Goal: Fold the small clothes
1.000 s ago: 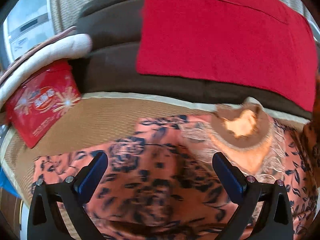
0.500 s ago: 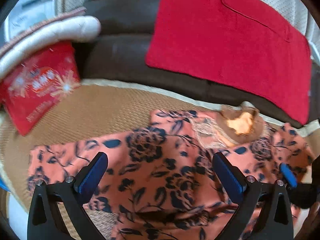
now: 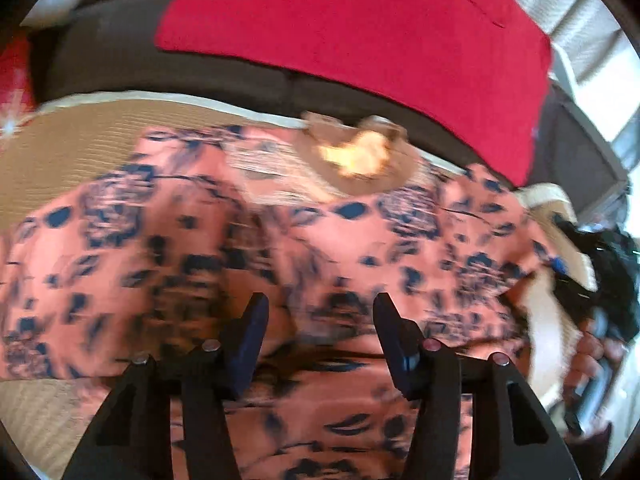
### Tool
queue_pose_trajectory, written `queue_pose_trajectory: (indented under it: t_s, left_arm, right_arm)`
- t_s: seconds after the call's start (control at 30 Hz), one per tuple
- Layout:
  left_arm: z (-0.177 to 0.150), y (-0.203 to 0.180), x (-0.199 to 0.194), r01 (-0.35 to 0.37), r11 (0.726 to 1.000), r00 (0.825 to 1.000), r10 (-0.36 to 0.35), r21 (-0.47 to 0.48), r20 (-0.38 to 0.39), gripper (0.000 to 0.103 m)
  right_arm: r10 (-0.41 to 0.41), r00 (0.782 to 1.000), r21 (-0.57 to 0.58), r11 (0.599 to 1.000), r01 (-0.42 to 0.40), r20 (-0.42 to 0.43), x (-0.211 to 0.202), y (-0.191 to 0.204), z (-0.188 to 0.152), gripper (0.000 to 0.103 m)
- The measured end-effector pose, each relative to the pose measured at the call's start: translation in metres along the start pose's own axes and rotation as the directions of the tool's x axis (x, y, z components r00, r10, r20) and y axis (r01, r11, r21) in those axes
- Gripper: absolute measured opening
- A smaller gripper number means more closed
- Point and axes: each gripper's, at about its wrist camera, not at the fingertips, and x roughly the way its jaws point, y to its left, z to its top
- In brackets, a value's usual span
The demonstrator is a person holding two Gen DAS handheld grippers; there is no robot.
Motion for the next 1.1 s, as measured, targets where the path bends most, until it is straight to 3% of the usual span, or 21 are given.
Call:
queue_pose_trajectory:
  t_s: [0.17,0.2,0.3,0.37,0.47,0.5,0.6,0.63,0.83,0.93,1.1]
  left_arm:
    - [0.0,-0.009,0.022,-0.026,0.999,0.998,0.027,0.023,-0.049,0.055]
    - [0.001,-0.006,0.023,-0.013,1.0,0.999,0.013,0.005,-0.048,0.052]
    - [0.002,0.008,0.017,0.067,0.997,0.998,-0.067,-0.045,0.01,0.027]
    - [0.004,0.016,0.015,0.116,0.99,0.993,-0.115,-0.078,0.021,0.024]
    - [0.006,0.02,0.015,0.122,0.989,0.992,-0.122,-0.087,0.009,0.024]
    - [0.006,0.019,0.017,0.111,0.99,0.994,-0.111,-0.085,0.0,0.026]
    - [0.004,0.018,0.025,0.114,0.989,0.992,-0.118,-0.097,-0.039,0.048]
    - [0.002,0.018,0.027,0.102,0.99,0.993,-0.106,-0.1,-0.045,0.05]
    - [-0.006,0.019,0.019,0.024,0.99,0.999,-0.029,-0.136,-0.034,0.052]
    - [-0.013,0.021,0.013,0.016,0.987,0.999,-0.024,-0.158,-0.045,0.069]
    - [-0.008,0.016,0.03,0.014,0.989,0.999,-0.021,-0.149,-0.048,0.068]
  right_arm:
    - [0.008,0.999,0.065,0.998,-0.006,-0.038,0.017,-0.015,0.006,0.046]
    - [0.006,0.999,0.07,0.998,-0.003,-0.047,0.02,-0.017,0.006,0.046]
    - [0.01,0.997,0.079,0.997,-0.003,-0.082,0.032,-0.015,0.002,0.046]
    - [0.012,0.995,0.069,0.998,-0.005,-0.103,0.033,-0.015,0.001,0.046]
    - [0.01,0.991,0.04,0.999,-0.005,-0.132,0.041,-0.01,-0.002,0.046]
    - [0.008,0.99,0.032,0.999,-0.003,-0.139,0.044,-0.009,-0.004,0.046]
    - [0.002,0.987,0.03,1.0,0.002,-0.161,0.049,-0.01,-0.009,0.046]
    - [0.001,0.986,0.033,0.999,0.005,-0.167,0.051,-0.011,-0.01,0.046]
    - [-0.013,0.982,0.027,0.999,0.018,-0.188,0.058,-0.01,-0.016,0.046]
    - [-0.023,0.98,0.023,0.999,0.028,-0.198,0.062,-0.009,-0.019,0.046]
    - [-0.044,0.975,0.005,0.999,0.046,-0.218,0.075,0.0,-0.027,0.046]
